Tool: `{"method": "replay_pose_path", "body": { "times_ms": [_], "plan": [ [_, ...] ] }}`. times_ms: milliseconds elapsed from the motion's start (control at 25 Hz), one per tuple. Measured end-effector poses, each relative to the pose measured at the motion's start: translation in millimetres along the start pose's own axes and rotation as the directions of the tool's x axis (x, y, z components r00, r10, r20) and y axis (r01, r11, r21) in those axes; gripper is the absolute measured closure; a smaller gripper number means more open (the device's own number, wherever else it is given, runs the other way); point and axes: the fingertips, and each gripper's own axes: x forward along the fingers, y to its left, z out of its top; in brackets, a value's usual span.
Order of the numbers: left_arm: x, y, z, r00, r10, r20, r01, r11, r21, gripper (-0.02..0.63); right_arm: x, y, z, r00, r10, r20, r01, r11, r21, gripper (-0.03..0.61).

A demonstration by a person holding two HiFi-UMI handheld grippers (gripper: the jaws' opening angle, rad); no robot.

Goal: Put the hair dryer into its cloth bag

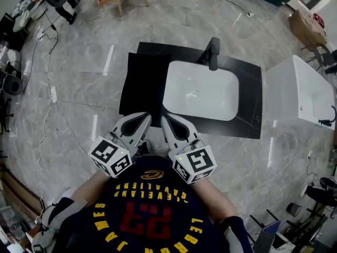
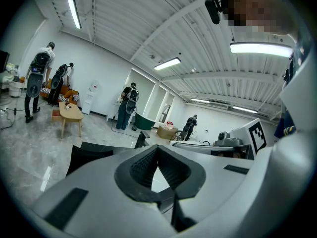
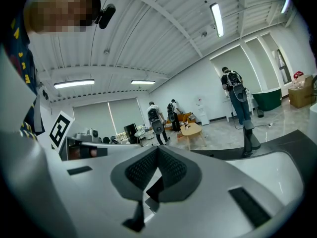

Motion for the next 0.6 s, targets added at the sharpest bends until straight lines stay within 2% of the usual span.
{"method": "replay_pose_path", "body": {
  "times_ms": [600],
  "plan": [
    [-4.5,0.3,-4.8,1.000,-0.002,-0.006,0.002,1.000,-0.005,0.611,-0.7,5.7,-4.6,1.000,0.001,-0.009,-0.001,1.000,-0.002,0.571]
  ]
}}
